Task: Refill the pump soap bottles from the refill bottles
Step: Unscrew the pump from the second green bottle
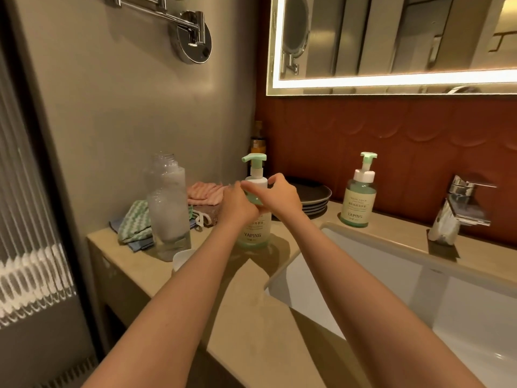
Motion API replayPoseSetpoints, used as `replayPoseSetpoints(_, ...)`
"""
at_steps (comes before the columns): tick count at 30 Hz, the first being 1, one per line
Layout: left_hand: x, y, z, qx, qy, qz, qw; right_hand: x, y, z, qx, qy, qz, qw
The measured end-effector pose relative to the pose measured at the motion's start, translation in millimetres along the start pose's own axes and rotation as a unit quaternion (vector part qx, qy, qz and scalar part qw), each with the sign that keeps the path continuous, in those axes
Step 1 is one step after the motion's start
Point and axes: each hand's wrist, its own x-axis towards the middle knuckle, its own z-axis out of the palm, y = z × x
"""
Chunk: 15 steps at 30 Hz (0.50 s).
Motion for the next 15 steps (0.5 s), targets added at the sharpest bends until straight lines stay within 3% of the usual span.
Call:
replayPoseSetpoints(5, -7.5, -7.7, 0.6, -0.036, 0.037, -0.005, 0.999, -5.1, -4.6, 13.2, -0.057, 0.052, -0.014, 0.997)
replayPoseSetpoints(9, -14.0, -9.1, -3.9, -0.032, 0.066, -0.003, 0.997, -6.9, -8.3, 20.6, -0.04, 0.128, -0.082, 0.988)
replayPoseSetpoints(15, -14.5, -14.0, -11.1, -0.06, 0.02, -0.012, 0.998, -12.2, -2.1, 0.2, 0.115, -0.019, -0.117, 0.986)
